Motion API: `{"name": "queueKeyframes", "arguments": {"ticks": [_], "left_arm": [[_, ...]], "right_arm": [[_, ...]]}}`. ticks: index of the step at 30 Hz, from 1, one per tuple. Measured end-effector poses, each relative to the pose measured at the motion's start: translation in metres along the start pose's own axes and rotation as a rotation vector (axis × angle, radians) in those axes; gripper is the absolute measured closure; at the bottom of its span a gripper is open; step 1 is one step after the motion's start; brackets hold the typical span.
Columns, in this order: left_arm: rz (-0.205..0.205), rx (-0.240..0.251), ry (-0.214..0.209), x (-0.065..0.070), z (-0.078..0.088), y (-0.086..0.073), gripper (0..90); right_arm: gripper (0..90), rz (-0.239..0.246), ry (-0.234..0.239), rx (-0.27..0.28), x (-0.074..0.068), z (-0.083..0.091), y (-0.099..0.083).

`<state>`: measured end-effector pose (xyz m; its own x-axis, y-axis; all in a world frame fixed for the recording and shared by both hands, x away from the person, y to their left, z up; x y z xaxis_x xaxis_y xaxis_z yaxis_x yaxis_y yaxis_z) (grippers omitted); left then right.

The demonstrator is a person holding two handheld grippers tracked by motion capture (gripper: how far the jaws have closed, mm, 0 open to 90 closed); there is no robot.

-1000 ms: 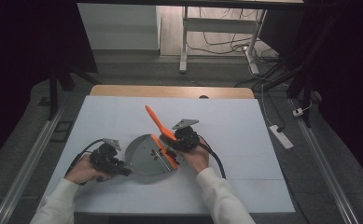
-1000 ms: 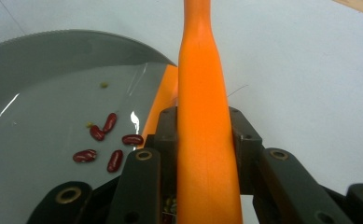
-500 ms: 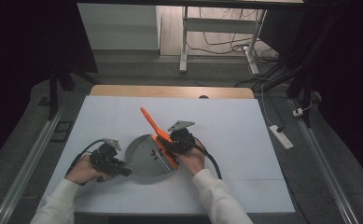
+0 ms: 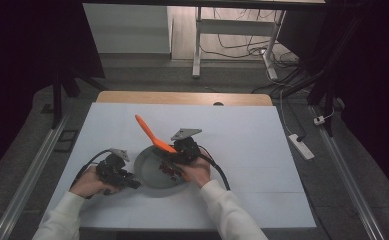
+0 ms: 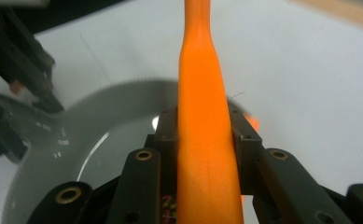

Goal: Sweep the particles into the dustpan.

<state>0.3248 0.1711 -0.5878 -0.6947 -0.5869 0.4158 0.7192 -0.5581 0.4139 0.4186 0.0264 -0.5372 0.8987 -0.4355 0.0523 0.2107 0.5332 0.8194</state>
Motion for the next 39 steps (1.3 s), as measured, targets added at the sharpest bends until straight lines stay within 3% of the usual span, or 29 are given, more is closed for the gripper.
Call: {"name": "queueKeyframes", "arguments": {"ticks": [2,8,14,26,39], "left_arm": [[0.000,0.001,0.000,0.000,0.000,0.000,61.7],[-0.005,0.002,0.002,0.000,0.001,-0.001,61.7],[-0.004,0.004,0.004,0.001,0.003,-0.004,61.7],[-0.020,-0.012,0.007,0.010,0.007,-0.012,61.7],[-0.024,-0.025,-0.005,0.018,0.004,-0.014,61.7]], "right_arm": [[70.0,-0.026,-0.028,0.027,0.011,0.013,0.006],[70.0,-0.077,-0.080,0.033,0.033,0.031,-0.001],[70.0,-0.087,-0.126,-0.008,0.047,0.044,-0.021],[70.0,-0.078,-0.190,-0.103,0.056,0.055,-0.057],[70.0,-0.071,-0.196,-0.114,0.052,0.055,-0.063]]}}
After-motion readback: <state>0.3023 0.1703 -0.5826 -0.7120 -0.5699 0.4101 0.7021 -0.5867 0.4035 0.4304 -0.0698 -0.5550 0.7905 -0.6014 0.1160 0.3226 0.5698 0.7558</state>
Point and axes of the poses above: each handheld gripper's, and its own axes: z roughly backward along the jaws, y roughly out of its top, x roughly to its right, the point moved 9 cm from there along -z, roughly forward along the jaws, and after that the axes turned 8 degrees about z, right-handed, at the moved point
